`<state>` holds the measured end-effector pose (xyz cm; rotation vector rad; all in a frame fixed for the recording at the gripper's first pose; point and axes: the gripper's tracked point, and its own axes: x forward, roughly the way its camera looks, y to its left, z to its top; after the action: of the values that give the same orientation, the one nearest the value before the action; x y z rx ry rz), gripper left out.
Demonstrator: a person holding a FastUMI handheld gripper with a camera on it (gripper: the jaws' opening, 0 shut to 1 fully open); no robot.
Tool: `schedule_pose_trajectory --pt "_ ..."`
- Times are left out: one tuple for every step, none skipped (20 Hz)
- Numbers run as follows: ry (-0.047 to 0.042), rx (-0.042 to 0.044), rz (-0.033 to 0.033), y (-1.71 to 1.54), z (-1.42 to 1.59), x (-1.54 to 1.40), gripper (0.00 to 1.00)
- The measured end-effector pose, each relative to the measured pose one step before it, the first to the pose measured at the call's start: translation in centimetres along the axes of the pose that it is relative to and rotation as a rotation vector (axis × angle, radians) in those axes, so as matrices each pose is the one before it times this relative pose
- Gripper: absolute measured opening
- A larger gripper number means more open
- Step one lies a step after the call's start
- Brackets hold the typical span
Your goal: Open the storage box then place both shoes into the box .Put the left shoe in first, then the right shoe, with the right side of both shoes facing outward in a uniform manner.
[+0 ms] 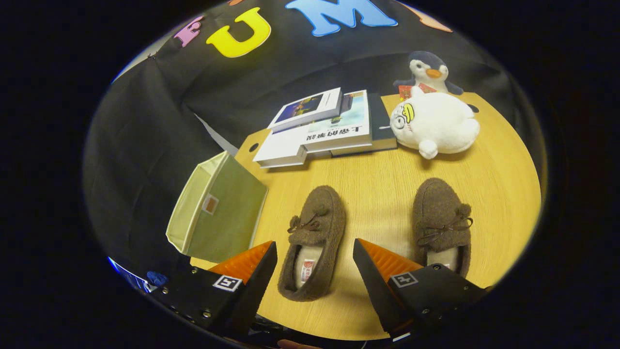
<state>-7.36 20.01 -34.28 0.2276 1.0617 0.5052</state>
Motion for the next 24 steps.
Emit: schedule_pose_trajectory --pt "0.01682 -0.00832 -0.00986 -0.089 -0.282 0.48 0.96" --pt "0.01378 -0.01215 -0.00988 -0.127 -0.352 0.491 0.96" --pt "0.01412 -0.01283 -0.01493 -0.11 -0.35 0.407 0.95" --pt "0.01654 -0.01088 -0.01478 -0.167 -0.348 0.586 0.95" --pt "0.02189 -0.00577 -0.01475 -0.169 -0.363 0.608 0.94" --pt "0.01988 0.00019 -0.02511 -0.544 -0.225 0.851 0.94" --pt "0.01992 -0.00133 -0.02593 -0.466 -0.113 0.799 0.93" --pt "0.01343 0.00135 -0.01319 -0.157 -0.144 0.611 0.9" --pt "0.01849 0.00065 -0.01581 -0.18 -0.029 0.636 0.84" --pt "0.01226 -0.00337 -0.01451 -0.273 -0.13 0.712 0.84" --pt "-0.00092 -0.00502 -0.00937 -0.161 0.351 0.482 0.84" --pt "-0.00378 -0.00761 -0.01239 -0.219 0.3 0.494 0.8" --pt "0.0016 -0.00575 -0.00045 -0.024 0.235 0.346 0.75" --pt "0.00513 -0.00302 0.0038 0.211 -0.047 0.568 0.75" --pt "0.0048 -0.01681 0.00523 0.047 -0.13 0.628 0.75" --pt "0.01141 -0.01694 -0.01401 -0.254 0.09 0.114 0.61" --pt "0.00536 0.00305 0.02988 0.741 0.01 0.286 0.49" --pt "0.00443 0.00961 -0.01261 0.074 -0.069 0.08 0.33" --pt "0.00858 0.00113 -0.01987 -0.102 0.033 0.039 0.16" --pt "-0.00453 0.01781 -0.00418 -0.094 0.313 0.176 0.02" --pt "0.00889 -0.004 -0.00258 0.142 -0.032 0.059 0.02" --pt "-0.00038 -0.00109 -0.00016 0.052 0.025 -0.502 0.02" --pt "0.00036 0.00245 -0.00205 -0.013 0.195 -0.201 0.02" --pt "0.00504 -0.00036 -0.00387 -0.008 0.009 -0.495 0.02"
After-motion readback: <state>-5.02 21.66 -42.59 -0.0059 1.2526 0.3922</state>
